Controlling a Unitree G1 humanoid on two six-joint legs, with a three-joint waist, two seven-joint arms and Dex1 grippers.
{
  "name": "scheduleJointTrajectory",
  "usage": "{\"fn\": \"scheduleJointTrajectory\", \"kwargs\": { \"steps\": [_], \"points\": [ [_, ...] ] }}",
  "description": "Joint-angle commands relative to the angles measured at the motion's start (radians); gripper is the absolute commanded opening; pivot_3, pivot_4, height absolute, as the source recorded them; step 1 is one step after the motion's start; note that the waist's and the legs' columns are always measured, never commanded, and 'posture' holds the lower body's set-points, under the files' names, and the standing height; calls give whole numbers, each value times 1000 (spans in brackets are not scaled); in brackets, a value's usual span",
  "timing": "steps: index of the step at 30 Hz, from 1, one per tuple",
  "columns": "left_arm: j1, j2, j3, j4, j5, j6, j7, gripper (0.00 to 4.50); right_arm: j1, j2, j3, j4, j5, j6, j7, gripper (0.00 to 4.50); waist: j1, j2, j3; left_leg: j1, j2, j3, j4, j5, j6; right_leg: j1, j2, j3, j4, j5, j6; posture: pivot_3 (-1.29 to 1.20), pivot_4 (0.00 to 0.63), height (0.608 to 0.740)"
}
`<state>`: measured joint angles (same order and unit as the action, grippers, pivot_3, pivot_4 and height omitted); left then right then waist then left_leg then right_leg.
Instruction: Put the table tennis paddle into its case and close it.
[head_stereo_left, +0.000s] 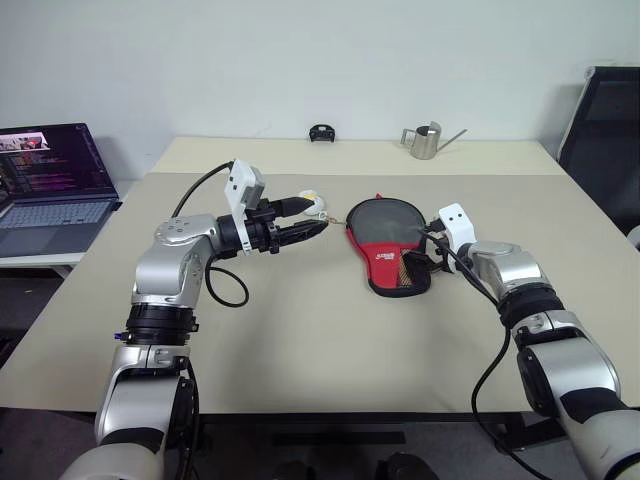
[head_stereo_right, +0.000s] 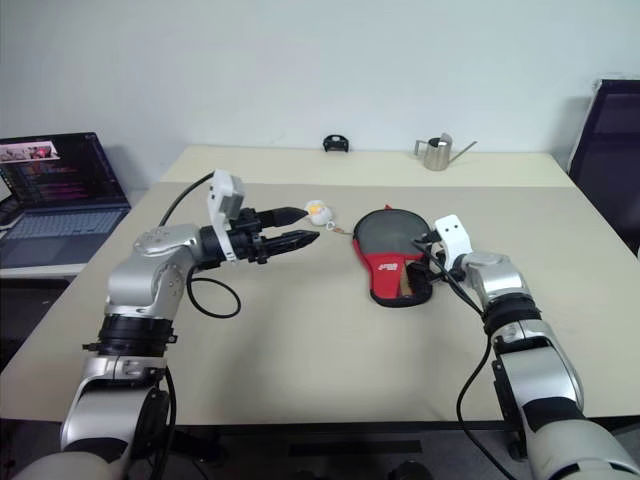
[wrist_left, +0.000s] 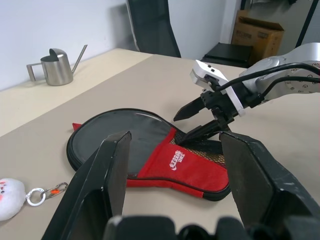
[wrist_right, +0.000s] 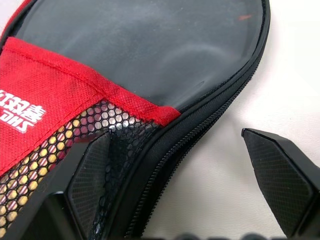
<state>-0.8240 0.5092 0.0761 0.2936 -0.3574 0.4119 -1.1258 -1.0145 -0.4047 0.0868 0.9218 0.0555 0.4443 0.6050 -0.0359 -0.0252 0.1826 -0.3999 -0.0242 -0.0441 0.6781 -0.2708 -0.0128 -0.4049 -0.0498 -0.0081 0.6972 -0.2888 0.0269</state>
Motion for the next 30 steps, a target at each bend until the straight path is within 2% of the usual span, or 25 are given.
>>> {"fn": "scheduleJointTrajectory", "kwargs": {
  "steps": [1, 7, 13, 23, 30],
  "points": [
    [-17, 19, 9, -32, -22, -10, -3, 3082, 6, 22, 29, 35, -40, 1, 17, 3654, 0, 0, 0, 0, 0, 0, 0, 0, 0, 0, 0, 0, 0, 0, 0, 0, 150, 740],
    [-8, 28, 8, -31, -19, -14, -6, 3082, 31, 53, 44, 3, -54, 24, 32, 1712, -6, 0, -1, 2, 0, 0, 0, 0, 0, 1, 0, 0, 1, 0, -1, 0, 150, 740],
    [27, 59, 13, -44, -22, -3, -15, 3082, 64, 76, 41, -47, -67, 53, 14, 80, -13, 0, -1, 2, 0, -1, 0, 0, 0, 1, 0, 0, 2, 1, -1, 0, 150, 740],
    [162, 171, 12, -137, -64, 61, -97, 3082, 143, 76, -8, -320, -21, 217, -45, 34, -11, 0, -2, 1, 0, -2, 0, 0, 0, 1, 0, -1, 1, 1, -1, 0, 150, 740],
    [152, 213, -1, -144, -72, 71, -135, 3082, 174, 72, -53, -604, 46, 448, -51, 34, -10, 1, -1, 0, 0, -2, -1, 0, 0, 0, 0, -1, 0, 1, -1, 0, 150, 740]
  ]
}}
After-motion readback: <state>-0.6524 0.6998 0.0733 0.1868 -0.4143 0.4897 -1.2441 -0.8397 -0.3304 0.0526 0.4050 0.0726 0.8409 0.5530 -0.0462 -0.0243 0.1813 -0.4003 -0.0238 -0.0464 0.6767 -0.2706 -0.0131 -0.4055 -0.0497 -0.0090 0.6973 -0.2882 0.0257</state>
